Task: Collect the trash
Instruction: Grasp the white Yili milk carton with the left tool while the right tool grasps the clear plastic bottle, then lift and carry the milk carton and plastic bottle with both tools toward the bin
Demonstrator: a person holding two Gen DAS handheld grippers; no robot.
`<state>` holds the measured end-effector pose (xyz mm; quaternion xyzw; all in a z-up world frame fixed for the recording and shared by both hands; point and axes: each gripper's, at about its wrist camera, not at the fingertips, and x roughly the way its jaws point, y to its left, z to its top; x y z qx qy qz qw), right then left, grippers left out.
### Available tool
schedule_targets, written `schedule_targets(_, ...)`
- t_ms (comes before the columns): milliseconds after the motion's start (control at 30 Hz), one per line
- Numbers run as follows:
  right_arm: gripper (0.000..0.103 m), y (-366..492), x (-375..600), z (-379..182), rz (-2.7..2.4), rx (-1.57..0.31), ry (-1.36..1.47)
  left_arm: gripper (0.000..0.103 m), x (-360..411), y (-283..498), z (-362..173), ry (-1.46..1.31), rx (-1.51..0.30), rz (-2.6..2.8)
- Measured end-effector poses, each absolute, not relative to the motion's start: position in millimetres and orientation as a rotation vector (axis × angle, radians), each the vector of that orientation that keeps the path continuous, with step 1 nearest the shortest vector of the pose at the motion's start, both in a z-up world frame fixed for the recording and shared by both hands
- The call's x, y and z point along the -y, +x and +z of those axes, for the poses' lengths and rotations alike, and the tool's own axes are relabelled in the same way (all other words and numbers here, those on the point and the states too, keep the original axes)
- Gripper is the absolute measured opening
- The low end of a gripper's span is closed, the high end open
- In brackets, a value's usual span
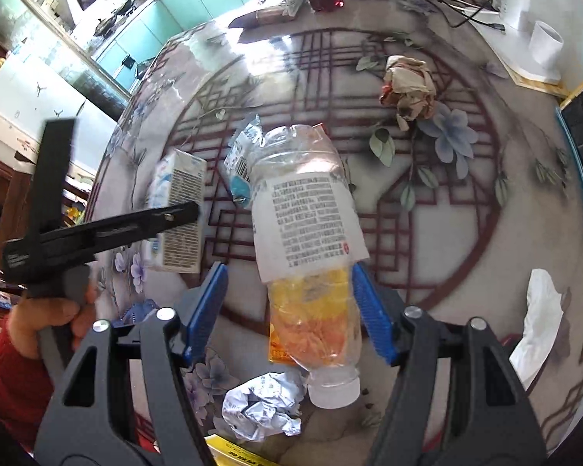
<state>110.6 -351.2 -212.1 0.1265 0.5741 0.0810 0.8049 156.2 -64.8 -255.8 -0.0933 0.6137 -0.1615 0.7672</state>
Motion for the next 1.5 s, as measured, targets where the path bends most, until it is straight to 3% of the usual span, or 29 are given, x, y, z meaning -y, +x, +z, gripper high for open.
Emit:
schedule_targets(100, 0.047, 113.8, 347.4, -218.7, 0.143, -1.238, 0.234, 0.049, 63.0, 148.0, -234.7, -0.167, -1.271, -0.368)
schedule_targets(333, 0.046, 109.8, 353.2, -214.6, 0.131, -1.212, 0.323, 0.049, 43.5, 134.9, -192.5, -0.106, -1.142, -0.382)
schedule_targets(700, 0.046, 100.2, 326.2, -156.6, 0.153, -1.083, 0.352, 0.05, 0.4, 116.8, -148.1, -0.051, -1.014, -0.342)
schedule_targets(1500, 0.046, 110.7, 216.4, -134.6, 0.218, -1.048, 0.327, 0.05, -87.7, 112.5, -133.5, -0.019, -0.968, -0.308)
